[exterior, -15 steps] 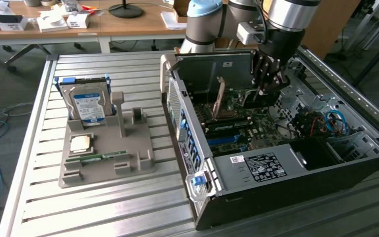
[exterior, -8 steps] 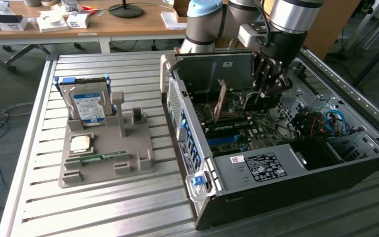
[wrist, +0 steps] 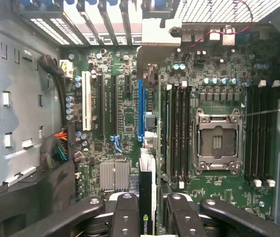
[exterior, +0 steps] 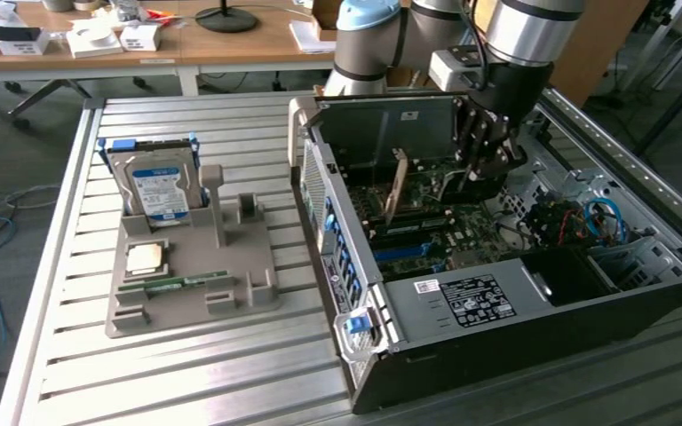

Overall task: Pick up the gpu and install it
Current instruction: 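Insert the gpu into the slot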

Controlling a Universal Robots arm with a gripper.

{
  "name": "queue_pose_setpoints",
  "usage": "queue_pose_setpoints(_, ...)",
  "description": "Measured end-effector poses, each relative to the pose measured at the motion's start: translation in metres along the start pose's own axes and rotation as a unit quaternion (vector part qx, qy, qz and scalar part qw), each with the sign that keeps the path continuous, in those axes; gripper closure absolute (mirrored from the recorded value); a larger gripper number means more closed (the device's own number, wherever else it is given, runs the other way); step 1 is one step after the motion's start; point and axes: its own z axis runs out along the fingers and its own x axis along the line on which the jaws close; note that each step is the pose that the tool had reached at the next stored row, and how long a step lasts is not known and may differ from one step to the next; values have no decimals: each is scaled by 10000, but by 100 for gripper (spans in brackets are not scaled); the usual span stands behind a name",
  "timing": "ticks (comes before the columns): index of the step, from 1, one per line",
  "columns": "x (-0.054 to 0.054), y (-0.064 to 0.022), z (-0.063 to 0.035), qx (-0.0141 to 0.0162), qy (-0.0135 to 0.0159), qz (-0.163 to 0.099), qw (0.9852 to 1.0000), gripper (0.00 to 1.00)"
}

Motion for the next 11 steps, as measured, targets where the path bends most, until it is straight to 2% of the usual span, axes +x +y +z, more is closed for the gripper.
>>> queue_pose_setpoints(11, -1, 3, 107, 0, 2, -2, 10000, 74)
